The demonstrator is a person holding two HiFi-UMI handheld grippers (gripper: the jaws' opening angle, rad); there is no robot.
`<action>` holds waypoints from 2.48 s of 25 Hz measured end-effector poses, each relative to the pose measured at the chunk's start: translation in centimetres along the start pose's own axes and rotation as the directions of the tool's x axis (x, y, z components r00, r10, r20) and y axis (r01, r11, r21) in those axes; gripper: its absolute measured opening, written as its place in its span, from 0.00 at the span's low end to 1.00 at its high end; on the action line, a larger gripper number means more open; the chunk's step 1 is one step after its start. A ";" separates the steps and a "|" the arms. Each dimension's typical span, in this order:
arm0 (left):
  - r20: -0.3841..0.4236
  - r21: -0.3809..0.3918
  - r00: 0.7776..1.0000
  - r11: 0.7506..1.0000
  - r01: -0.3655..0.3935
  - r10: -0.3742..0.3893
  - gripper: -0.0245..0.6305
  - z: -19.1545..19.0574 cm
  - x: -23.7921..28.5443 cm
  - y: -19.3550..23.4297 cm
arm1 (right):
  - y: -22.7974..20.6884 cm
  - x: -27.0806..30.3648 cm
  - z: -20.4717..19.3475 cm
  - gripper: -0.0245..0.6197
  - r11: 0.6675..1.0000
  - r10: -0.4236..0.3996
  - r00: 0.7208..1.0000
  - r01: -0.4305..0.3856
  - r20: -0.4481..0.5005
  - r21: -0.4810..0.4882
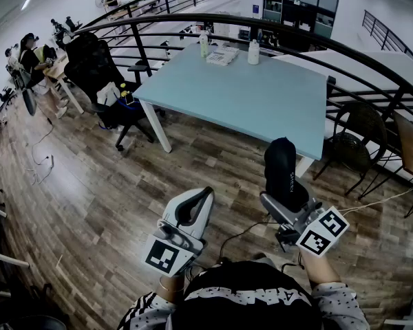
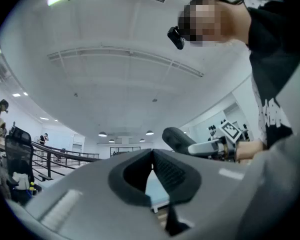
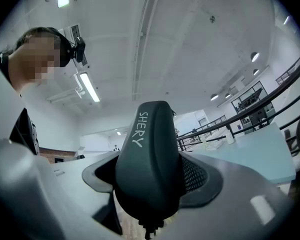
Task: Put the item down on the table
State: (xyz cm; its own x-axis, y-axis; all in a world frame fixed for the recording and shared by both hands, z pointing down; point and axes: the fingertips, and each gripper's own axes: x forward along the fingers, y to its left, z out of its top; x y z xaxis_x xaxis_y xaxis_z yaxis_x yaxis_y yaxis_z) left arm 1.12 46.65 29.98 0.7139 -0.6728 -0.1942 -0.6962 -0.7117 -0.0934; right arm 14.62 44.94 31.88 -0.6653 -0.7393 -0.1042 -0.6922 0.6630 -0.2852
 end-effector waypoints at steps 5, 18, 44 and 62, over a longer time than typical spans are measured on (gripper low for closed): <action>-0.009 -0.008 1.000 1.000 -0.001 0.001 0.04 -0.5 -0.2 0.1 | -0.1 0.0 -0.4 0.58 1.000 -0.013 1.000 0.013 0.003 -0.003; -0.003 -0.038 1.000 0.999 -0.007 0.007 0.04 -1.2 -1.0 1.6 | -0.2 0.3 -0.5 0.58 0.994 -0.084 0.996 0.083 -0.009 -0.070; -0.056 -0.006 0.991 0.993 -0.122 0.122 0.04 -2.9 0.0 8.1 | -4.9 6.8 0.1 0.58 0.998 -0.045 0.999 0.045 -0.014 -0.034; -0.114 0.021 0.974 0.981 -0.193 0.195 0.04 -6.5 7.2 16.8 | -14.7 16.2 -0.7 0.58 0.999 -0.018 0.999 0.020 -0.041 0.050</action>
State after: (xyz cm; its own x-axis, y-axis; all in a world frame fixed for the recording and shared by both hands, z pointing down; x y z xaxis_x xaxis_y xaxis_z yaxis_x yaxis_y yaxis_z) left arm -4.95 28.58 33.40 0.5686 -0.8170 -0.0963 -0.8226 -0.5637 -0.0749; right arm 13.77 23.29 35.06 -0.6638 -0.7455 -0.0601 -0.6904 0.6416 -0.3341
